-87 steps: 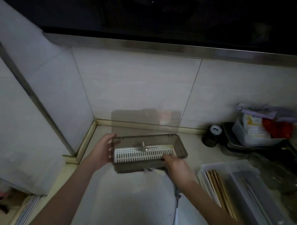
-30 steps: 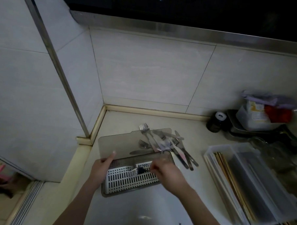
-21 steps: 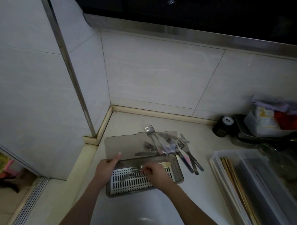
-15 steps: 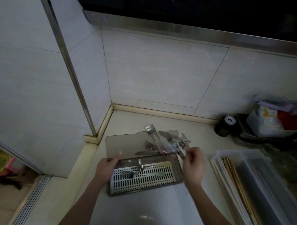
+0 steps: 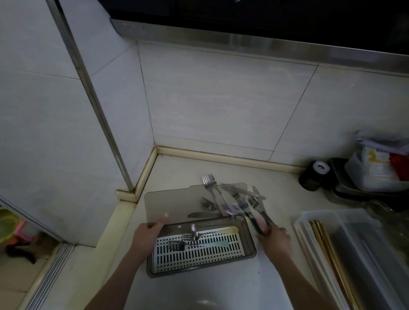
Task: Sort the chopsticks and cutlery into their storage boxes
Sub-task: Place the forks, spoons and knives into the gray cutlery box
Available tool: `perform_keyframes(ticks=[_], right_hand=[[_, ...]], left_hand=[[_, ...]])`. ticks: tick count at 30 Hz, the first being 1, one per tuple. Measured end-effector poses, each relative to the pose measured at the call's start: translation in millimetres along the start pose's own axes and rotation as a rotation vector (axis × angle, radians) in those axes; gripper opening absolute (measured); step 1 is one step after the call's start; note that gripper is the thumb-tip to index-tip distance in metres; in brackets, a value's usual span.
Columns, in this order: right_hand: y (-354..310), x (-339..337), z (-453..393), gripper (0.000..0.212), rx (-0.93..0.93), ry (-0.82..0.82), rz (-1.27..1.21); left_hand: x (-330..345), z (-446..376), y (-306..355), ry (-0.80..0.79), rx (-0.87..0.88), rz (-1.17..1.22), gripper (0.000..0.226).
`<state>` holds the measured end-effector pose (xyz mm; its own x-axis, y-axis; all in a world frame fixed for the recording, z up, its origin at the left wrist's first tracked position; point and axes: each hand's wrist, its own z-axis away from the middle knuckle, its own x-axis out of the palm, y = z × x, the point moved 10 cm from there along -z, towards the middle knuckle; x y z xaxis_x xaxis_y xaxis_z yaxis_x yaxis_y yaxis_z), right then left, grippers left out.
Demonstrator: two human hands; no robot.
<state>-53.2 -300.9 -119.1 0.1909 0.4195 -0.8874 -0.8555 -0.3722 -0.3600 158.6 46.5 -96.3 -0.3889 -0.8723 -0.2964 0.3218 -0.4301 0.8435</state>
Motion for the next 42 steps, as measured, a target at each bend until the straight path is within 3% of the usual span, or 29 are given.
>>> perform_keyframes(ticks=[5, 7, 13, 16, 18, 20, 22, 25, 29, 31, 33, 35, 38, 42], right_hand=[[2, 8, 1, 0.03, -0.007, 0.006, -0.007], [2, -2, 8, 0.014, 0.024, 0.027, -0.172], [30, -66, 44, 0.016, 0.178, 0.402, -0.736], [36, -90, 67, 0.011, 0.193, 0.512, -0.987], [32, -97, 74, 0.016, 0.156, 0.48, -1.139], [13, -95, 79, 0.022, 0.074, 0.331, -1.216], [-12, -87, 82, 0.023, -0.026, 0.191, -1.115], [-58, -63, 85, 0.025, -0.159, 0.024, -0.758], [-103, -7, 93, 0.022, -0.235, -0.254, -0.479], [-108, 10, 97, 0.02, -0.267, -0.314, -0.374], [-109, 2, 96, 0.021, -0.361, -0.221, -0.259], [-105, -29, 95, 0.019, -0.442, -0.023, -0.311], [-63, -68, 76, 0.016, -0.342, 0.268, -0.376], [8, -48, 24, 0.009, -0.039, 0.157, -0.233]], left_hand=[[0, -1, -1, -0.004, -0.006, 0.005, 0.044], [0, -1, 0, -0.009, -0.005, 0.014, 0.044], [2, 1, 6, -0.019, 0.011, 0.036, 0.041], [1, 3, 8, -0.027, 0.01, 0.049, 0.041], [3, 3, 7, -0.041, 0.001, 0.059, 0.043], [2, 5, 7, -0.044, -0.001, 0.063, 0.042], [2, 5, 9, -0.045, 0.005, 0.063, 0.043], [3, 7, 10, -0.049, 0.015, 0.057, 0.042], [3, 10, 11, -0.045, 0.018, 0.062, 0.04], [2, 10, 11, -0.045, 0.017, 0.063, 0.04], [2, 10, 9, -0.04, 0.017, 0.062, 0.041], [2, 10, 9, -0.029, 0.023, 0.065, 0.039], [2, 10, 11, -0.026, 0.033, 0.068, 0.037], [3, 7, 11, -0.037, 0.03, 0.071, 0.034]])
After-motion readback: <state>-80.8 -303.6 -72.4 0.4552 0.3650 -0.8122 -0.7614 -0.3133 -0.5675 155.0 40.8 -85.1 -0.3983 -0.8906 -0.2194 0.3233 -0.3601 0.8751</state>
